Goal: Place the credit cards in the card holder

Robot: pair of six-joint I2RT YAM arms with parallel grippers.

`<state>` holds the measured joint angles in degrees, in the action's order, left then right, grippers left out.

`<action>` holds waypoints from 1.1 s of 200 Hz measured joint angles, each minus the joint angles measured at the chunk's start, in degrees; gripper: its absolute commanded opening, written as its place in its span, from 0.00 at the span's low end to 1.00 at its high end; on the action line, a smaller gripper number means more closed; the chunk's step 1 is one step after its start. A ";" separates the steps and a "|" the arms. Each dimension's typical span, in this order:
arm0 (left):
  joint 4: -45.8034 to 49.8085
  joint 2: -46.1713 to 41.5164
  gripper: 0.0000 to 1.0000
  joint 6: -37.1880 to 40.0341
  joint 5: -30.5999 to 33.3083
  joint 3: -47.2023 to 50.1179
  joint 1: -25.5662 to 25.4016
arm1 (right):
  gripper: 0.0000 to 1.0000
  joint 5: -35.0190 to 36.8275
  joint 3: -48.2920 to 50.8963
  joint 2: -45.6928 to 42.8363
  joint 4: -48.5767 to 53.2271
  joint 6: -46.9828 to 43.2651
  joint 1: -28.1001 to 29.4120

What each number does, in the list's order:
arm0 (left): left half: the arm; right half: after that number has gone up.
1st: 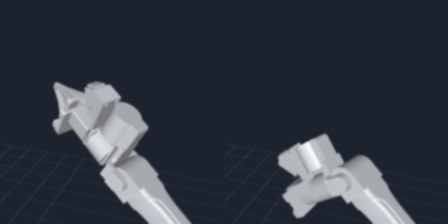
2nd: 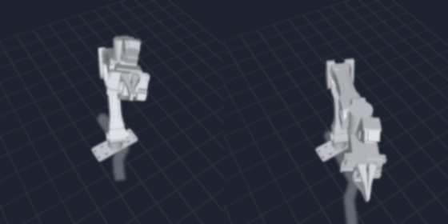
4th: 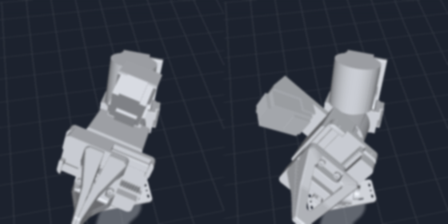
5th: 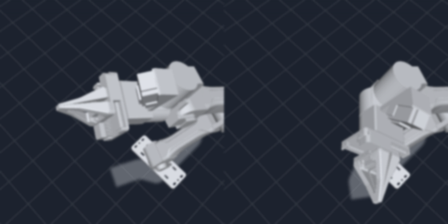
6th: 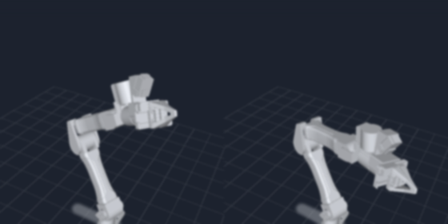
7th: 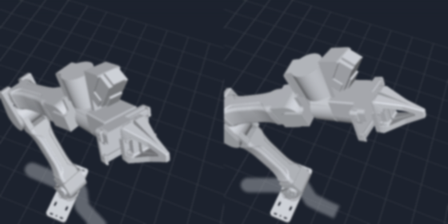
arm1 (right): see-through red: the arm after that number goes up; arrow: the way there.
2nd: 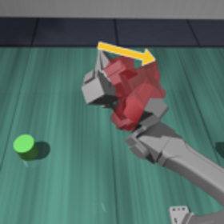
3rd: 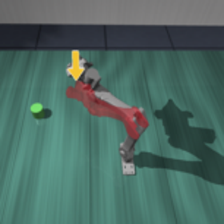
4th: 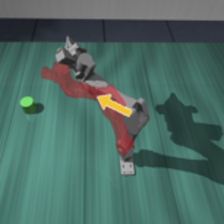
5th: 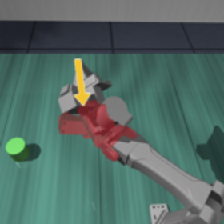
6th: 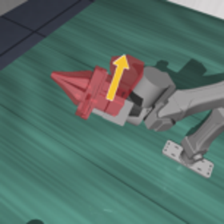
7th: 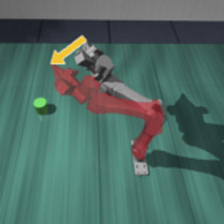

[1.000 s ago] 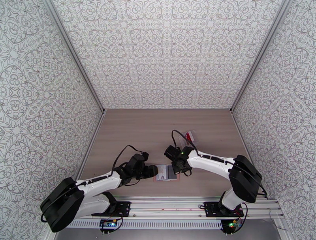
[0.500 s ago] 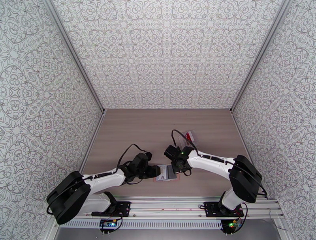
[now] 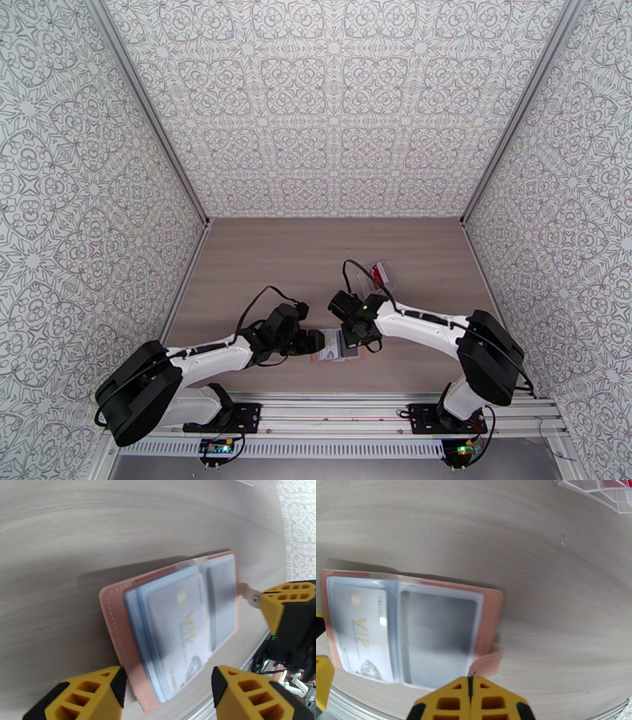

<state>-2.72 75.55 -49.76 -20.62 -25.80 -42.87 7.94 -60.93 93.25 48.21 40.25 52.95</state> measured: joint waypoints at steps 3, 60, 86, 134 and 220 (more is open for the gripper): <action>-0.42 0.00 0.63 -0.15 -0.20 0.00 0.00 | 0.00 -0.13 0.09 -0.04 -0.17 0.00 0.00; -8.68 -0.02 0.61 -2.82 -3.61 0.39 0.00 | 0.00 -1.51 2.05 -0.96 -1.70 0.04 0.00; -12.81 0.00 0.59 -4.31 -5.42 1.14 0.00 | 0.00 -2.23 2.75 -1.07 -2.75 0.02 0.00; -21.14 3.87 0.53 -7.15 -8.39 1.18 -0.39 | 0.00 -4.79 4.96 -1.16 -6.49 0.35 0.00; -24.13 6.88 0.42 -8.59 -9.25 0.98 -2.95 | 0.00 -9.11 8.90 -5.29 -11.85 0.33 -0.85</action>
<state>-26.85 82.43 -58.35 -29.87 -24.82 -45.82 -1.17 -52.03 87.96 36.36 40.58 52.10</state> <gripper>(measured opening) 0.433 0.045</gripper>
